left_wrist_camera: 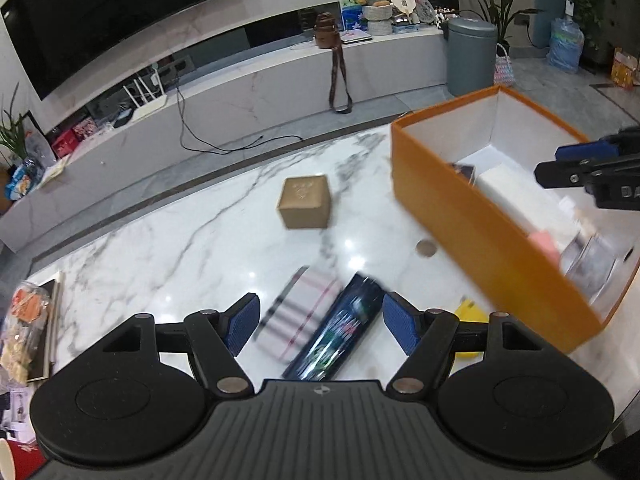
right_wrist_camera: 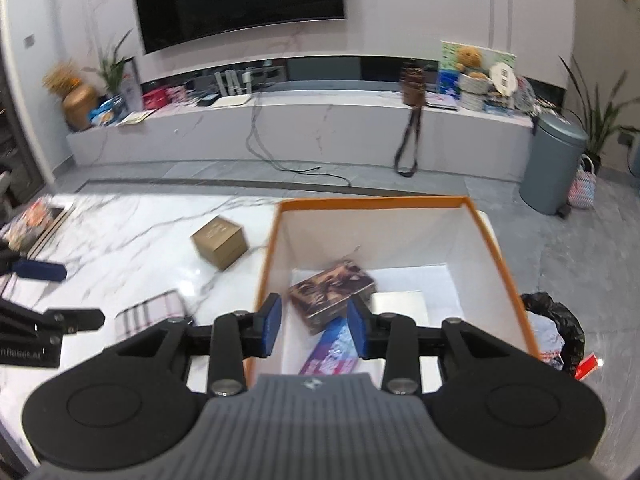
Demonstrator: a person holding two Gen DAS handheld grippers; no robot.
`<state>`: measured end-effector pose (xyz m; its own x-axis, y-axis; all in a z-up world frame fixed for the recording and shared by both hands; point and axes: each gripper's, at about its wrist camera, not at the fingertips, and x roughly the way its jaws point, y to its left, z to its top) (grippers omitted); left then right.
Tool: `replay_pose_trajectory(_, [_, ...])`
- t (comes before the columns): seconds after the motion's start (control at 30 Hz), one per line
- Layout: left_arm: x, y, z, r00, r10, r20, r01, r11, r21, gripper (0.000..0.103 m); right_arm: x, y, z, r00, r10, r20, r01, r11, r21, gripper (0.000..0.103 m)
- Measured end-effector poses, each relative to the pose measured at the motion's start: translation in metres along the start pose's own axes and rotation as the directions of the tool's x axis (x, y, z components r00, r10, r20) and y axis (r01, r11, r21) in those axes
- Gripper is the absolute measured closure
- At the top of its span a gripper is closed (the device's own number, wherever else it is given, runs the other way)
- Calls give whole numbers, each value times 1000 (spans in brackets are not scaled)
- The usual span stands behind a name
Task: Organize rigid objects
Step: 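Move both tools back toward the shampoo bottle and plaid pouch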
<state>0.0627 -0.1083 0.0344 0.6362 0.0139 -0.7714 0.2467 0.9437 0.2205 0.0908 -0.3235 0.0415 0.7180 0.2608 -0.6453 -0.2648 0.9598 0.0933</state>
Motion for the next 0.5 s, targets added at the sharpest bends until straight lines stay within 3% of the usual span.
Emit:
replay_pose_trajectory(0.33, [7,30,-40,1000,-14,-16,13,998,-61,20,-4,58,-31,996,84,-24,-87,982,-169,67])
replay_pose_trajectory(0.5, [19,32,-57,999,6,-38,-8,1000,-30,18,10,85,-35,992,113,-62,-123,969,-213,67])
